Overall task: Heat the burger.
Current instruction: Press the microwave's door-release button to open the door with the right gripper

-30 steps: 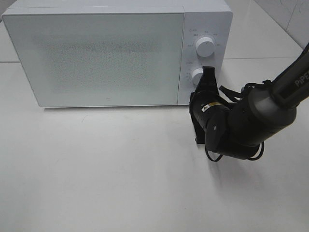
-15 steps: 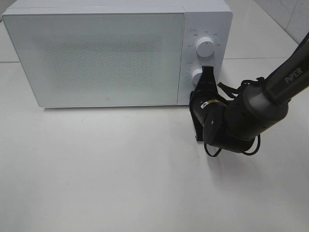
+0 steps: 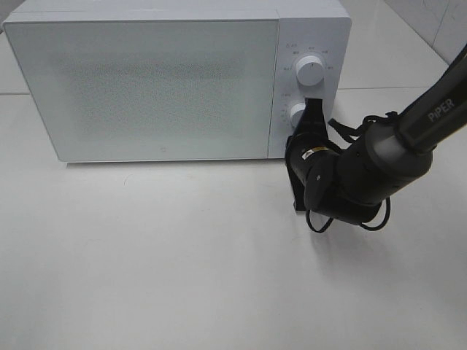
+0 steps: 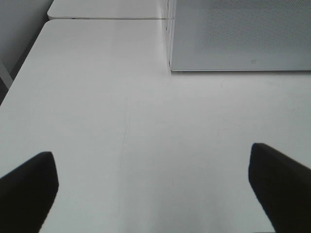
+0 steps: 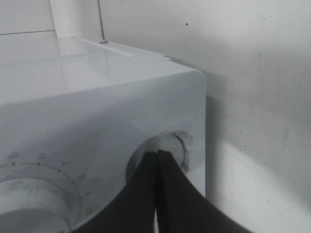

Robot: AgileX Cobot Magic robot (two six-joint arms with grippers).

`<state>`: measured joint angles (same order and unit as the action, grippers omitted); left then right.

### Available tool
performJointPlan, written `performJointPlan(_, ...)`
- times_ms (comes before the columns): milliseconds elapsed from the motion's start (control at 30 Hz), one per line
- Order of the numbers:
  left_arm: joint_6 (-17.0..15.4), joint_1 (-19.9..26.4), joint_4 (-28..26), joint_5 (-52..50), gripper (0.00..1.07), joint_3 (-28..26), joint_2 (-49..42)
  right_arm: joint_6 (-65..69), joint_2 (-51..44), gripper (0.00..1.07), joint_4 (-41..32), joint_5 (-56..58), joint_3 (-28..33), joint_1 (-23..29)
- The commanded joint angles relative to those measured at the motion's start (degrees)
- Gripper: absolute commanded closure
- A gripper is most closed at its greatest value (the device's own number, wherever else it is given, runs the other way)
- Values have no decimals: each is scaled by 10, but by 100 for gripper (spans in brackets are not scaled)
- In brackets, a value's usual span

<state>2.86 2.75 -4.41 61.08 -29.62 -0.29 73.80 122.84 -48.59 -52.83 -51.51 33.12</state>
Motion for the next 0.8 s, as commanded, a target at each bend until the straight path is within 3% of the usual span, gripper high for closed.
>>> performJointPlan(33,-3,1,-1,2,7,1,-11,-7,5,107,9,-74,-37,-5)
performJointPlan(400,-3,1,-1,2,7,1,-11,-16,32,107,-6,-91,-108,-5)
performJointPlan(800,-3,1,-1,2,7,1,-11,-26,33,107,-4,-95,-116,-5)
